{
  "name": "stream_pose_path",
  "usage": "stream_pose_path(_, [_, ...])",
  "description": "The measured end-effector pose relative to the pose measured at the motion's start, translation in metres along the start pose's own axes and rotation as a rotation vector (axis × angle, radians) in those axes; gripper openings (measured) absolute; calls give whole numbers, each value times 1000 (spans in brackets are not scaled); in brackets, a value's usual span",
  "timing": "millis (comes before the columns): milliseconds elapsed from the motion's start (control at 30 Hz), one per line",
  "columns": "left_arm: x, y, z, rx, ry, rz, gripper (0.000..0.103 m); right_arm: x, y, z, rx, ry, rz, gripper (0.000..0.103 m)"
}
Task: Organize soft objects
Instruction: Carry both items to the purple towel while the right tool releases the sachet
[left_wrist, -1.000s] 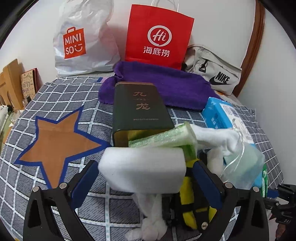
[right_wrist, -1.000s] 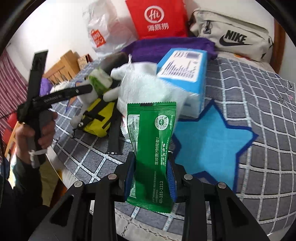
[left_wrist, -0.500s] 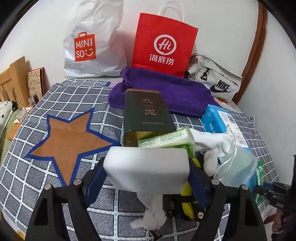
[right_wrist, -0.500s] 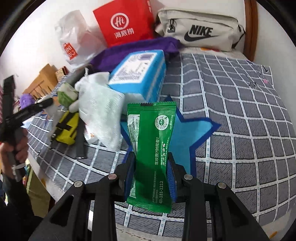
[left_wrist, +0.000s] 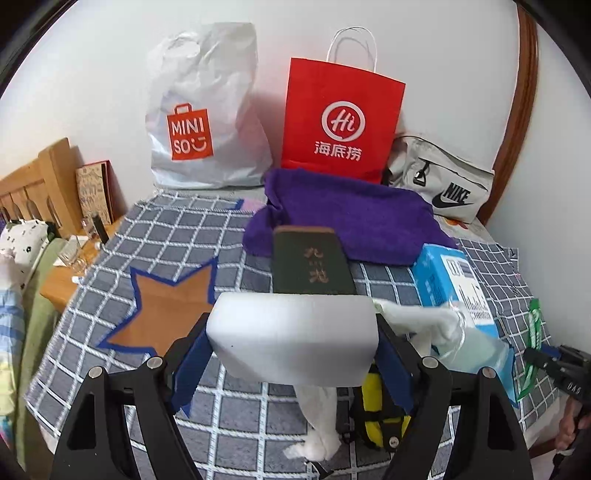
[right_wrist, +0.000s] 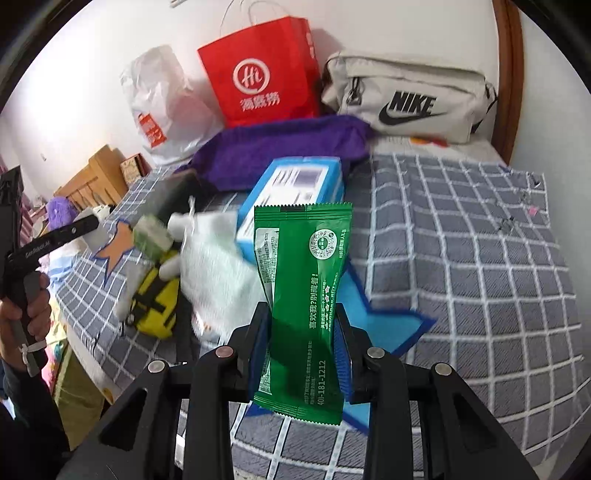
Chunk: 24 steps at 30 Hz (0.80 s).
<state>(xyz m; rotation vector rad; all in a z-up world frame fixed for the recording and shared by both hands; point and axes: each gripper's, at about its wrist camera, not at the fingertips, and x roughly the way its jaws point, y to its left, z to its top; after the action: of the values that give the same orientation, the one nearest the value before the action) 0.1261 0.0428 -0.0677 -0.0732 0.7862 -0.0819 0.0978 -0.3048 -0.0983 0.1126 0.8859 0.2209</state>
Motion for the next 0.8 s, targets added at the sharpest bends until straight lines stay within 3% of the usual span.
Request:
stream_pose_path(400, [29, -4, 61, 22, -2, 47, 81, 22, 16, 97, -49, -84, 2, 32])
stream_pose_path(800, [84, -22, 114, 46, 48, 59, 81, 91, 20, 177, -100, -39, 51, 33])
